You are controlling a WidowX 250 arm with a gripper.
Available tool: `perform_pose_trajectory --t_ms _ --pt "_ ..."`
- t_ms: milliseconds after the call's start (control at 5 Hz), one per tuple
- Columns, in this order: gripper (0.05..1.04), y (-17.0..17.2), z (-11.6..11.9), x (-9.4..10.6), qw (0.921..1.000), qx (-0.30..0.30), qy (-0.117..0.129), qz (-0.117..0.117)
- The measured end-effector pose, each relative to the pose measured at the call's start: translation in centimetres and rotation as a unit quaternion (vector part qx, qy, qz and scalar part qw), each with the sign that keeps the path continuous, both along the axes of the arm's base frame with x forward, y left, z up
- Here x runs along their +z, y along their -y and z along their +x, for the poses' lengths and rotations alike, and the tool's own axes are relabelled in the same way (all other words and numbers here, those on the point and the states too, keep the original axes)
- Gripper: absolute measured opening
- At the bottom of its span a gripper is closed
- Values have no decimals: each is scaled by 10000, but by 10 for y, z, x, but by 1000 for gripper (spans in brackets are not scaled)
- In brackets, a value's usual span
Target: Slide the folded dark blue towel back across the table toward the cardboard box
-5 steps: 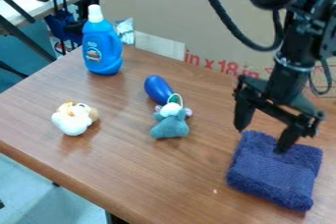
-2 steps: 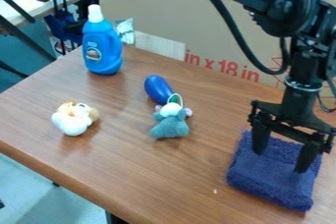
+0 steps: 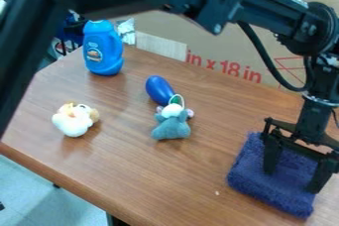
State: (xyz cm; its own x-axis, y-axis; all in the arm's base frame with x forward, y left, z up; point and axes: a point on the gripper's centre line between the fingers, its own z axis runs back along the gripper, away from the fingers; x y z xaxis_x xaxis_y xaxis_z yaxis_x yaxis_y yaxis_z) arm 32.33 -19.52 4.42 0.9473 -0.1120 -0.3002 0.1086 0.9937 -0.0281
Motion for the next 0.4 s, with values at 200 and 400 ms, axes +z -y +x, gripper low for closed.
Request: perform_pose_trajectory --t_ms 200,400 --pt "1002 -2 -15 -2 9980 165 -580 162" --pt "1001 -12 -12 -4 9969 332 -708 95"
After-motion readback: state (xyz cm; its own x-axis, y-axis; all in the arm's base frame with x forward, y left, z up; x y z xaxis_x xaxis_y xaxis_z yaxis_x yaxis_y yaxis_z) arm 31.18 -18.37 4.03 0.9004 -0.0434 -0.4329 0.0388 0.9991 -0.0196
